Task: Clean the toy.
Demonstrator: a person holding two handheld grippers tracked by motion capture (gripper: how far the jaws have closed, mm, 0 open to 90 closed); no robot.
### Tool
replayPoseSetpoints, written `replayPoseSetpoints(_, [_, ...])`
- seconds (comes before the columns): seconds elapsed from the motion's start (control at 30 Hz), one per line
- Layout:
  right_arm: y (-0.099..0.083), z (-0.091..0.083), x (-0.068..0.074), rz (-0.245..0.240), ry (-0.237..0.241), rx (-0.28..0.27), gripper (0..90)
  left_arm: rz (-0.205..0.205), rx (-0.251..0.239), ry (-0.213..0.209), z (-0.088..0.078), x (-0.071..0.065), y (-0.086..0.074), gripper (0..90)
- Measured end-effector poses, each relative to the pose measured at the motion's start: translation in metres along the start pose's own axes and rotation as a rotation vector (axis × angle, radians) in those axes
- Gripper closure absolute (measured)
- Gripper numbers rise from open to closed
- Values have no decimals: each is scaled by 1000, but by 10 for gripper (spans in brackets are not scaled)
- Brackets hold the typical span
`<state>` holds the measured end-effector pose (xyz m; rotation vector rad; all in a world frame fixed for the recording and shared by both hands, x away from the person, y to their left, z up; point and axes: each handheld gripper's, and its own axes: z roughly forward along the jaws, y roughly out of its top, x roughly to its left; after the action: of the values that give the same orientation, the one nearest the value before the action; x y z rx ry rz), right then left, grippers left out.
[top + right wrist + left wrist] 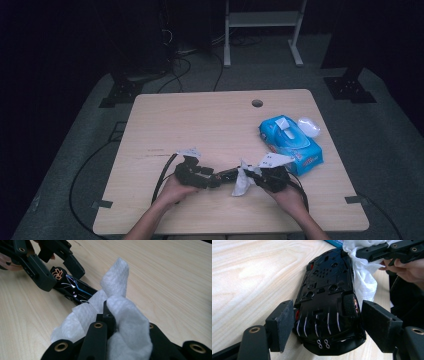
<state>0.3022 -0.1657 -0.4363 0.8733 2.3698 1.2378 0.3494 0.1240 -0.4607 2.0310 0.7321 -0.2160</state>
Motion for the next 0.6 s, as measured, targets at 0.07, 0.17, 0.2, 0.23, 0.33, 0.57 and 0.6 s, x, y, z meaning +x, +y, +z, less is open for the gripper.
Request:
replayPoseSetpoints(0.07, [-1,-1,1,-6,3,8,816,43,4,21,1,-4,0,280])
replayPoseSetpoints(0.17, [-4,-2,3,-16,14,26,815,135,17,69,2,-14,-1,280])
replayPoseSetpoints(0.2, [-5,-3,4,-16,18,33,815,158,19,85,3,-16,-1,281])
replayPoseSetpoints(0.23, [-5,-4,4,-13,22,39,815,176,19,97,3,-18,-2,281])
replayPoseSetpoints(0.33, [-3,-9,5,4,46,8,815,210,5,115,4,-22,-6,281])
replayPoseSetpoints(0.57, [2,4,-2,24,29,-4,815,298,-4,160,6,-28,-11,280])
replayPoseSetpoints(0.6, [-1,6,-3,40,43,-5,815,319,-1,174,6,-30,-11,279])
